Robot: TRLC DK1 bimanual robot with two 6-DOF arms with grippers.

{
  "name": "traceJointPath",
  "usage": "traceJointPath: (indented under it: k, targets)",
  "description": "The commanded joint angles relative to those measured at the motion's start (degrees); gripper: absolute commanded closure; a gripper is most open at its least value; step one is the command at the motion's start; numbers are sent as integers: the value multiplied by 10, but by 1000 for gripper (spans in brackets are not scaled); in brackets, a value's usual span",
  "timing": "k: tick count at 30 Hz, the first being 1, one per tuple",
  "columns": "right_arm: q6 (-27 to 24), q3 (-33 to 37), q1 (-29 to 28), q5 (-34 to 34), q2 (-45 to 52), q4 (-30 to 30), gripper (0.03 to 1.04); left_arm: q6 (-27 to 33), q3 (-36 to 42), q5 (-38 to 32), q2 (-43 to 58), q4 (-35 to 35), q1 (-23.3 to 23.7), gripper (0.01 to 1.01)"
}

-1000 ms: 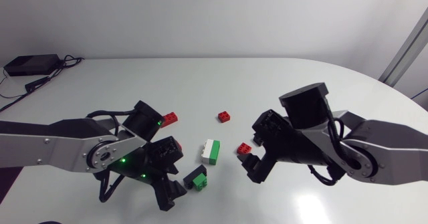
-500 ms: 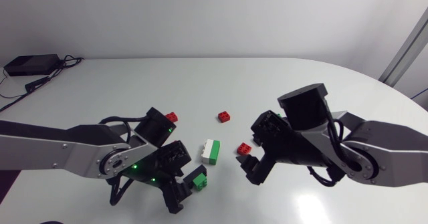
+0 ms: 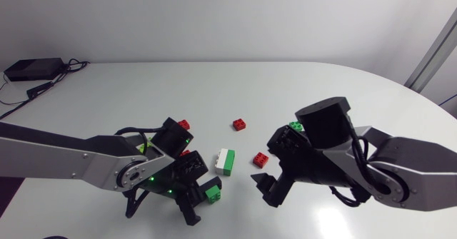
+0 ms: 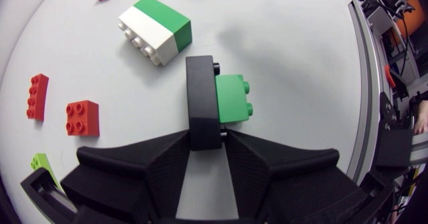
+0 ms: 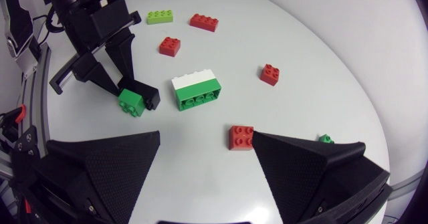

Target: Separate the duplo bricks

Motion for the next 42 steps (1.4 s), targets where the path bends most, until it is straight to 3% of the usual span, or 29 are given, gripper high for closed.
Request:
traceJointPath:
  k: [1, 9, 21, 23, 28, 33, 36, 38, 42]
  targets:
    - [19, -16, 17, 10, -8, -8, 72, -16, 14, -4, 5, 5, -7, 785]
    - [54, -16, 85, 52, -7, -9, 74, -49, 25, 9, -14, 5, -2, 787]
    - [54, 7, 85, 45, 4, -21, 95, -88, 104, 20, 0, -29, 2, 795]
    - [49, 4, 84, 46, 1, -15, 98, -97, 130, 64, 12, -60, 10, 797]
    - [-16, -28, 81, 76, -13, 27, 98, -84, 187, 130, 27, -141, 42, 797]
    - [-103, -51, 101, 151, -50, 52, 97, -1, 256, 174, 61, -259, 91, 798]
    - [-168, -72, 120, 205, -52, 104, 98, 52, 301, 192, 87, -327, 115, 798]
    - [-199, -74, 126, 223, -49, 119, 98, 99, 332, 198, 102, -387, 119, 798]
    - [-240, -75, 137, 241, -23, 151, 98, 141, 354, 201, 107, -423, 105, 798]
